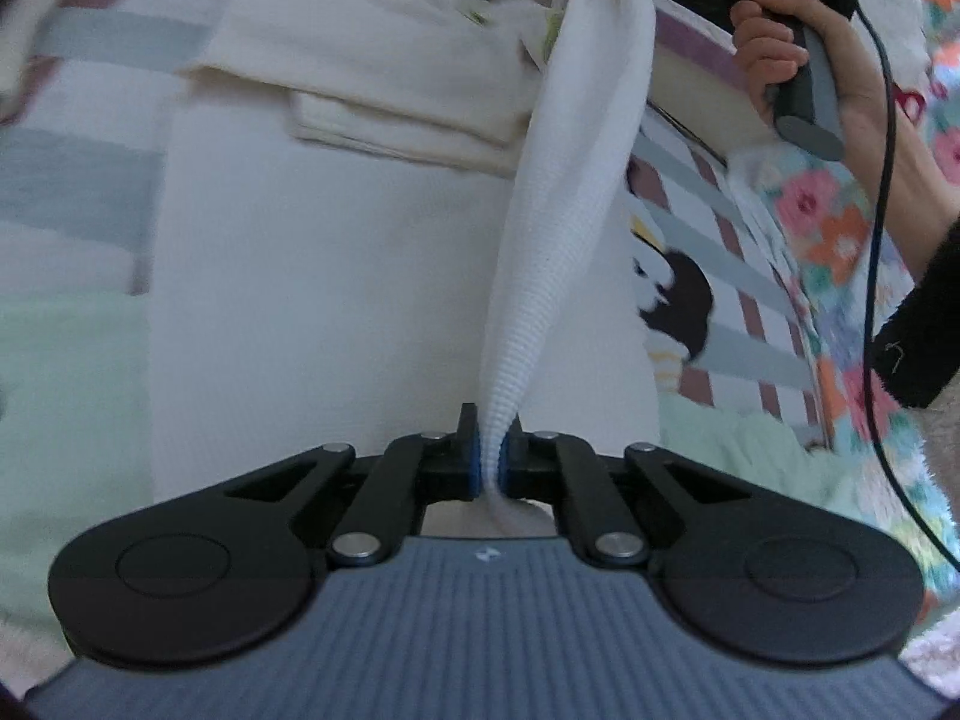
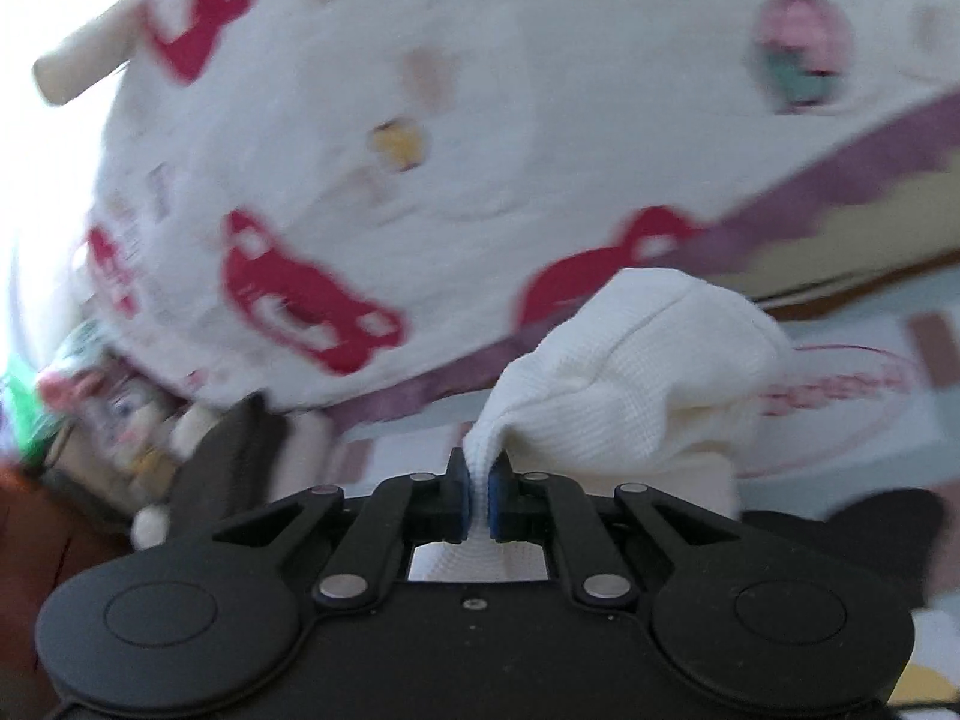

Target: Fold clothes

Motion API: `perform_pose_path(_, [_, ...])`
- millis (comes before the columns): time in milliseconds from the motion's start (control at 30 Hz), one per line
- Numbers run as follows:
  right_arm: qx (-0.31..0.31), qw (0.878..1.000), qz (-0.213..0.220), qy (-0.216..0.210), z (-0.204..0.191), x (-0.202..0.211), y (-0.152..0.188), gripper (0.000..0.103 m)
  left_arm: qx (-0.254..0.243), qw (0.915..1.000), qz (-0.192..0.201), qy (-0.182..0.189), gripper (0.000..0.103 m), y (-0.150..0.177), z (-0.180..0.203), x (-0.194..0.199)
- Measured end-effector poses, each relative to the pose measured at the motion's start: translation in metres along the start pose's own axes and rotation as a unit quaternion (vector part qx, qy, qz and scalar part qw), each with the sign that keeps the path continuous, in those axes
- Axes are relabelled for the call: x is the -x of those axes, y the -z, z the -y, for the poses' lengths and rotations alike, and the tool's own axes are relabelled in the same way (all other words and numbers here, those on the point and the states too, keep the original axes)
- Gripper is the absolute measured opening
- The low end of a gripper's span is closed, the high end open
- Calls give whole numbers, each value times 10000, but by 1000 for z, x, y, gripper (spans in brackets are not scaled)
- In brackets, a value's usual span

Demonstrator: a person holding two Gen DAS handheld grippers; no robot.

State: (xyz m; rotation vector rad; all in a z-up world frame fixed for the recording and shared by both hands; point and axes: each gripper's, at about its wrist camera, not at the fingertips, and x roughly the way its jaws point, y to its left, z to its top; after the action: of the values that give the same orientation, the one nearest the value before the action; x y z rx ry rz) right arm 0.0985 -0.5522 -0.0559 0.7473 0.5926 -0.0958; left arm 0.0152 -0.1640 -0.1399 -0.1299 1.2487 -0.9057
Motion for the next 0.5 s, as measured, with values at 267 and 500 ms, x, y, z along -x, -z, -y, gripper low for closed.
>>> perform_pose_path(267, [649,9926,-850,-578,-72,-99,30,8,488,9933,205,-1025,4,24,-38,28])
perform_pose_path(500, [1348,9723,-1900,-175,-88,-180,70,15,817,9894,-459,-1110,4,28,-66,12])
